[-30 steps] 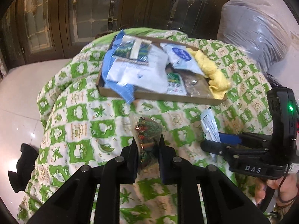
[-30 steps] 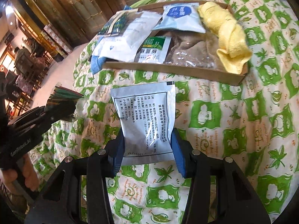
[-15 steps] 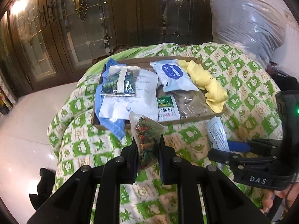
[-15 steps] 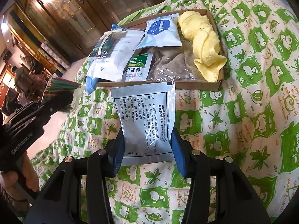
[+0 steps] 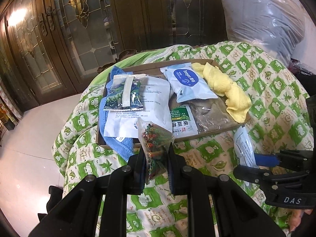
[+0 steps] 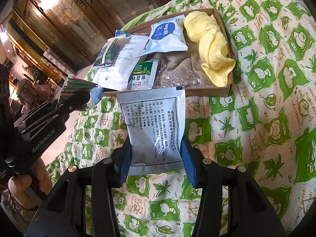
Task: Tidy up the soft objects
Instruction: 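Carry the stick bag with left tool while right tool carries the white sachet to the tray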
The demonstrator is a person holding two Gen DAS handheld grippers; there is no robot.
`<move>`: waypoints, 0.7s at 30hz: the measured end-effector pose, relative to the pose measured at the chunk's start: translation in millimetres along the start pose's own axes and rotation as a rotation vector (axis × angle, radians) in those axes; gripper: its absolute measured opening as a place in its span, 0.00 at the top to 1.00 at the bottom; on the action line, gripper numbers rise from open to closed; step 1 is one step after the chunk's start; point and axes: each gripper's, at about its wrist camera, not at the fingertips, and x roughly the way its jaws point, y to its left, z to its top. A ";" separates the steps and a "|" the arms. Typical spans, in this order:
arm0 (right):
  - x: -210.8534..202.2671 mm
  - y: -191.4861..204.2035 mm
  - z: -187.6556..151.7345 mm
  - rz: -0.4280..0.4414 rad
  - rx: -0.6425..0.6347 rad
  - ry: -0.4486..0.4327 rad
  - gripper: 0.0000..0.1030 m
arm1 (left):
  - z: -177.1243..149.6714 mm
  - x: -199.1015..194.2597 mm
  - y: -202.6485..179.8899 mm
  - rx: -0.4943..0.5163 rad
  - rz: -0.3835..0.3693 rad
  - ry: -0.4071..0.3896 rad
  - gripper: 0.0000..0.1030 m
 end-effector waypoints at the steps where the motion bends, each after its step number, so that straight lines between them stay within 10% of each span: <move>1: 0.1 0.3 0.0 0.000 0.000 0.001 0.55 | 0.3 1.0 0.1 0.000 -0.002 -0.001 0.84; 21: 7.4 4.6 6.4 -0.022 0.002 0.014 0.55 | 19.3 20.8 14.2 -0.017 -0.031 -0.039 0.84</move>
